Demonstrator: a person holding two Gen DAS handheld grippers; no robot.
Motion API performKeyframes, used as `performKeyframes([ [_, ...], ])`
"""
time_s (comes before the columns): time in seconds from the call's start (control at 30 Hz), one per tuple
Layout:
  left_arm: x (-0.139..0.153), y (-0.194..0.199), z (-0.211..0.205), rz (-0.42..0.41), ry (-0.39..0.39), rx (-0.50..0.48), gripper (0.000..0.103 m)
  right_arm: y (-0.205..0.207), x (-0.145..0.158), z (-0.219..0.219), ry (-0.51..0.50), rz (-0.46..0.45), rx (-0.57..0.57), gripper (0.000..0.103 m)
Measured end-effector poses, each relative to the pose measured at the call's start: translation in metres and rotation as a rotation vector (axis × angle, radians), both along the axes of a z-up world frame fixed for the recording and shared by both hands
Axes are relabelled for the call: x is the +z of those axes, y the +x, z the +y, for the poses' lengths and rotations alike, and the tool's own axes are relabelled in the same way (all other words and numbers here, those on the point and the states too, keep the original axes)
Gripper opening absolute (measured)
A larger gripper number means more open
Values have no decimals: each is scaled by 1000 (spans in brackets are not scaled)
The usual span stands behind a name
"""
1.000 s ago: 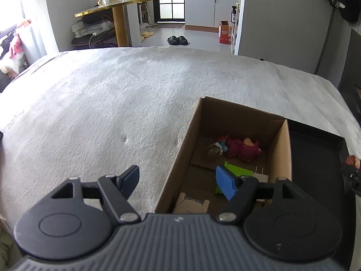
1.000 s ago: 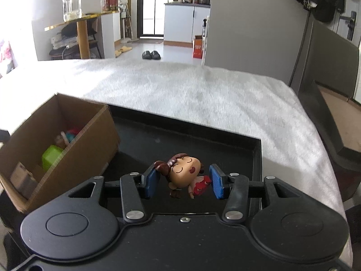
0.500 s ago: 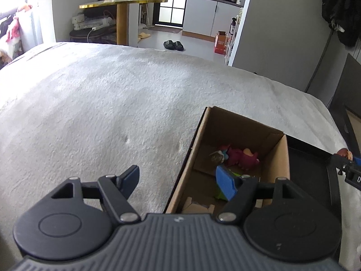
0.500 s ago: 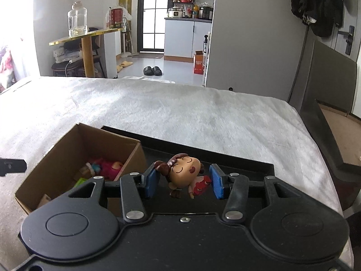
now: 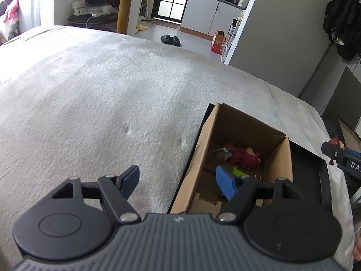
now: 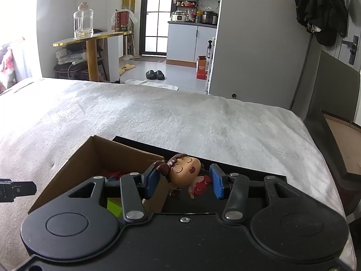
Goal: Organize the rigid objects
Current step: 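Carry the brown-haired doll with the right gripper and release it into the box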
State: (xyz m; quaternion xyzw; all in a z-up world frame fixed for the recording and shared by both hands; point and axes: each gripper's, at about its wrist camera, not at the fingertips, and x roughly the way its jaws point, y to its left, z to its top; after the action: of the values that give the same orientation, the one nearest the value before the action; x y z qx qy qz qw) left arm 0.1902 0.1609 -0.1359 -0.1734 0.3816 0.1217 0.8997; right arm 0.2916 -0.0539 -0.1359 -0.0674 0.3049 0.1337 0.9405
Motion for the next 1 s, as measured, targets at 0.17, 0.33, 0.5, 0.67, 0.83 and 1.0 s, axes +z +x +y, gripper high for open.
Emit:
performKeyframes([
  [0.17,-6,-1,5,-2,-22,-5,73,-2,-2,15,-6,5,25,47],
  [0.33,-16,2,0,8,-19,-38,64,-4,-7,29,-7,21,50,47],
  [0.5,-23,3,1,23,-58,-54,42,-5,-11,40,-16,32,71,47],
  [0.67,-32,4,-4,43,-56,-79,26,-4,-13,49,-20,40,96,34],
  [0.83,-39,3,-3,56,-74,-87,14,-5,-13,51,-12,44,103,27],
  [1.0,-38,2,-6,49,-67,-99,13,-5,-21,35,-22,66,72,27],
])
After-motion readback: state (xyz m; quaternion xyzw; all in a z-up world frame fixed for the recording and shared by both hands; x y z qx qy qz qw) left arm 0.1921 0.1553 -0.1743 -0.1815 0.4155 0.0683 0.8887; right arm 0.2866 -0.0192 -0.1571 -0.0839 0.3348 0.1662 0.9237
